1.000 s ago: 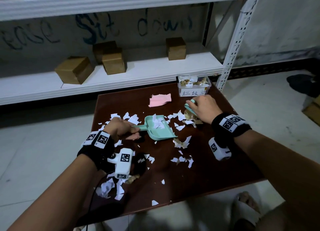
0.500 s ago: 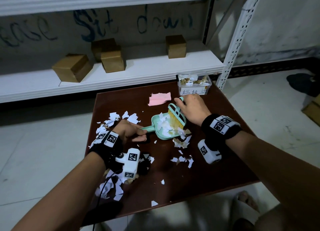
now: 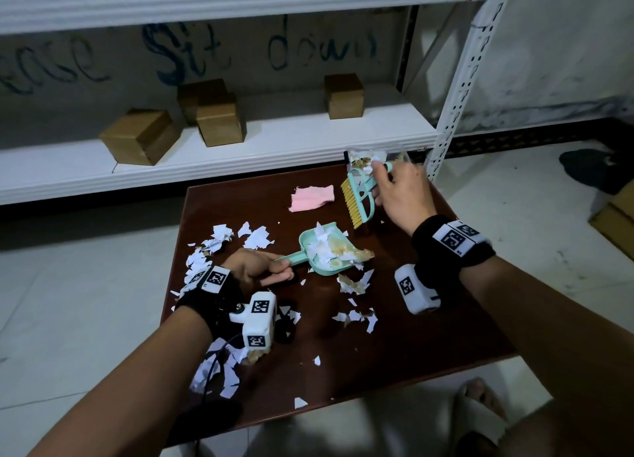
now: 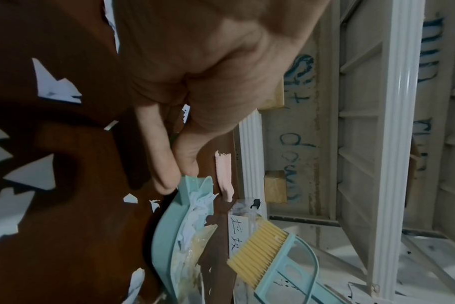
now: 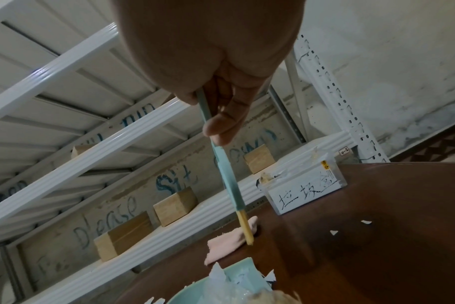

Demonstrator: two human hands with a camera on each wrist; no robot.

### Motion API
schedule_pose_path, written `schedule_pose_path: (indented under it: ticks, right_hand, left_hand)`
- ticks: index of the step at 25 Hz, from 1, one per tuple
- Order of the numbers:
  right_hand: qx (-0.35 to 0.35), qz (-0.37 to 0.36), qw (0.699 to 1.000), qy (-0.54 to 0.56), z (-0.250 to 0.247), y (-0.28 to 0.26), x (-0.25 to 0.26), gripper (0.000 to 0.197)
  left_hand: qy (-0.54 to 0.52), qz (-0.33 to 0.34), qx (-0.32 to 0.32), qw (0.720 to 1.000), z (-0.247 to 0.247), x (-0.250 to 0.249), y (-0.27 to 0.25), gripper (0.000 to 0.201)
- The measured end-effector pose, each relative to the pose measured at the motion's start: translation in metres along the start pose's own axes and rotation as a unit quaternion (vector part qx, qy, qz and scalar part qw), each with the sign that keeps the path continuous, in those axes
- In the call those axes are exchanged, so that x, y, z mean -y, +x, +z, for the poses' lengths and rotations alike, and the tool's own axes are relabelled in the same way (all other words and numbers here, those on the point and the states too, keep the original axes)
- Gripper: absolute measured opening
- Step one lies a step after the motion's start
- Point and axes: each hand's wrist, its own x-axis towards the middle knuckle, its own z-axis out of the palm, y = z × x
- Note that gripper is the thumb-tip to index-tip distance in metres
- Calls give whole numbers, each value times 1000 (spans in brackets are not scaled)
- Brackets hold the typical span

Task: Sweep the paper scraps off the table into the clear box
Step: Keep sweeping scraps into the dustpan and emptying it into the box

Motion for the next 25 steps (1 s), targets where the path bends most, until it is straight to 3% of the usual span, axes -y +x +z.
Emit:
schedule_pose_path:
  ticks: [7,11,17,25]
  right_hand:
    - [-100,98,988,68,-37,26,-17,54]
    - [-156,120,980,41,-64,39,-35,62]
    - [-182,137,973,32,-72,48,-46,67]
    - [-196,141,970,-8,-78,59,-51,72]
  left_hand:
    - [-29,32,69,997,4,-18,-9,24]
    - [-55,63,55,995,15,-46,-14,21]
    - [-71,91,61,991,62,-95,-6,17]
    - [-49,62,65,995,119,-146,11,20]
